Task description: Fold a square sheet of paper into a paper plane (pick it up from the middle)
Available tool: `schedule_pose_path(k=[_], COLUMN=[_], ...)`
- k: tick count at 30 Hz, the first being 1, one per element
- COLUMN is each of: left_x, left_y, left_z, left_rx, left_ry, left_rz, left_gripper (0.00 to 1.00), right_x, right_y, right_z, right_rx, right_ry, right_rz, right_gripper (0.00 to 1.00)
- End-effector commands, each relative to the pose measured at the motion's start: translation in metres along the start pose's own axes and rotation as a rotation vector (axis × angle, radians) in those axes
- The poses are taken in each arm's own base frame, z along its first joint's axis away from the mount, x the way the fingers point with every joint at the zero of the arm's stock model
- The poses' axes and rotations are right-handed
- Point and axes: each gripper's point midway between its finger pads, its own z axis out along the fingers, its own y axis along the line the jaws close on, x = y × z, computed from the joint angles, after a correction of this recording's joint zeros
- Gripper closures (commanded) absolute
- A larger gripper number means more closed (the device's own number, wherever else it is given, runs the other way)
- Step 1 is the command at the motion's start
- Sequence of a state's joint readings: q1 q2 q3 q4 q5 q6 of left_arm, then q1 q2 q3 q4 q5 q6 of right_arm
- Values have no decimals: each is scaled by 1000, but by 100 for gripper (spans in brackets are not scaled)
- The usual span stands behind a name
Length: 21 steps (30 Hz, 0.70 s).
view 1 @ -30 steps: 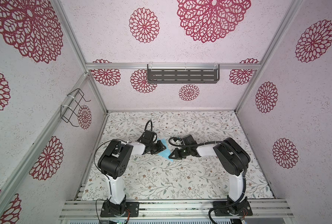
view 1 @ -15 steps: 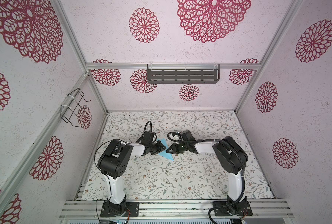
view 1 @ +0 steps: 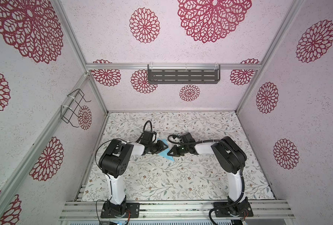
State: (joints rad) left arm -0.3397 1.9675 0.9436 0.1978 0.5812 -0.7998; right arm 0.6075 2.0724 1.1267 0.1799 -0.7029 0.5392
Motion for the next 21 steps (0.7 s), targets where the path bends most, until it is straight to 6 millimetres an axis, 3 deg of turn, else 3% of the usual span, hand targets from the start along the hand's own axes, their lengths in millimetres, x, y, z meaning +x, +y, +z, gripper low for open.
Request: schedule_pose_path(k=[1,7,13,17,21], left_x=[-3,-16,-27,-43,-66], left_y=[57,79,98,88,56], left_z=[4,0,-13,-25,-51], left_rx=[-121,-139,-160,-163,-179], left_ry=[-10,-40,-78,-108,-155], left_rz=[-78,-125,-161,-126,-52], left_gripper=[58,51,51,52,53], right_x=[30,30,30,30,32], right_y=[-43,-44,-45,-46,-48], right_z=[1,-1,-2,-2,-3], right_rx=[137,140,141,145,153], right_ry=[64,62,58,59,64], right_rz=[79,81,85,84,82], right_gripper=[94,94,94,94,95])
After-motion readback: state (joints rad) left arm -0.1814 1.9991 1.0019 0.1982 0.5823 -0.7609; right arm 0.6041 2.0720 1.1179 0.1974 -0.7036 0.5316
